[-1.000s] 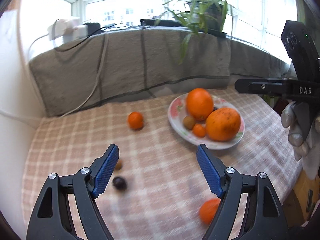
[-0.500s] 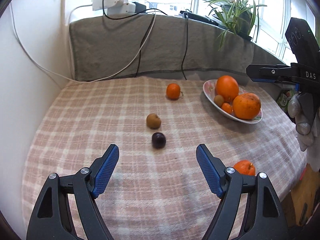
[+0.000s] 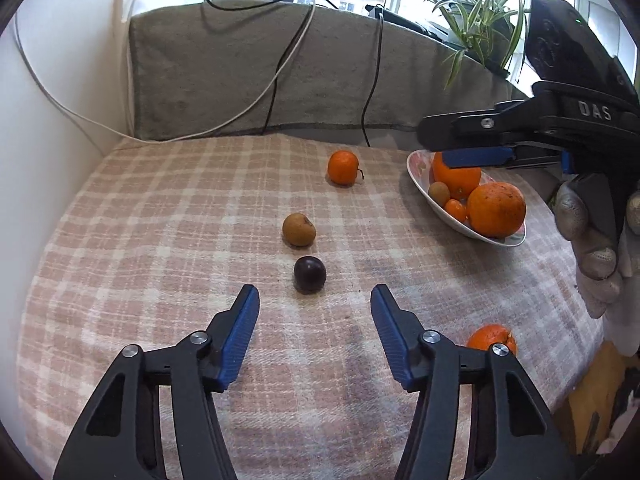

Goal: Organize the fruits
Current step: 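Move both grippers back toward the last plum and kiwi on the table, then grasp the dark plum with the left gripper while the right gripper grasps the kiwi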

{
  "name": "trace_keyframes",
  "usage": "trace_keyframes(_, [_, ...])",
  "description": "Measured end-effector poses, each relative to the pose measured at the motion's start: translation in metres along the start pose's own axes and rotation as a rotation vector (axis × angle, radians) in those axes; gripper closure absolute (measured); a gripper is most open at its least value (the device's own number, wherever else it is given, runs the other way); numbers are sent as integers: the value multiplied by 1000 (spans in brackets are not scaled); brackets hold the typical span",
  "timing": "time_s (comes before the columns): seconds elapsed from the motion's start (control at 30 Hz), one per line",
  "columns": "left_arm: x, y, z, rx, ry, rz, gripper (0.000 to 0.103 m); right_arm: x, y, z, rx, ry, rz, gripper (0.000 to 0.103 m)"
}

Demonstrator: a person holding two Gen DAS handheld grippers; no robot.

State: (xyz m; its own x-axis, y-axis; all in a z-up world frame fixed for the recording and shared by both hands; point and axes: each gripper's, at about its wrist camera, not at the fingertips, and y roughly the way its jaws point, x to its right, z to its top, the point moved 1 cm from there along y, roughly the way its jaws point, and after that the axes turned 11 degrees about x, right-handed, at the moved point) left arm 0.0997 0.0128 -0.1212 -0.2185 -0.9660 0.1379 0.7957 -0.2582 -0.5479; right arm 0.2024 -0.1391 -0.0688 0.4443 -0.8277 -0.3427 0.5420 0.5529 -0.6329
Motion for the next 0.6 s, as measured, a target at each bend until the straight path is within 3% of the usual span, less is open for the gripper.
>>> trace_keyframes(0.13, [-1,9,0,-20,-1,-15,53,1,31,2,-82,61,27,45])
trace_keyframes(0.3, [-5,19,2,-37,-24,-35,60,-4,65,-2,-157,99,51,51])
trace_keyframes(0.6, [-11,37,6,-67,-42,-50,65,-8,100,-10,-213,124,53,62])
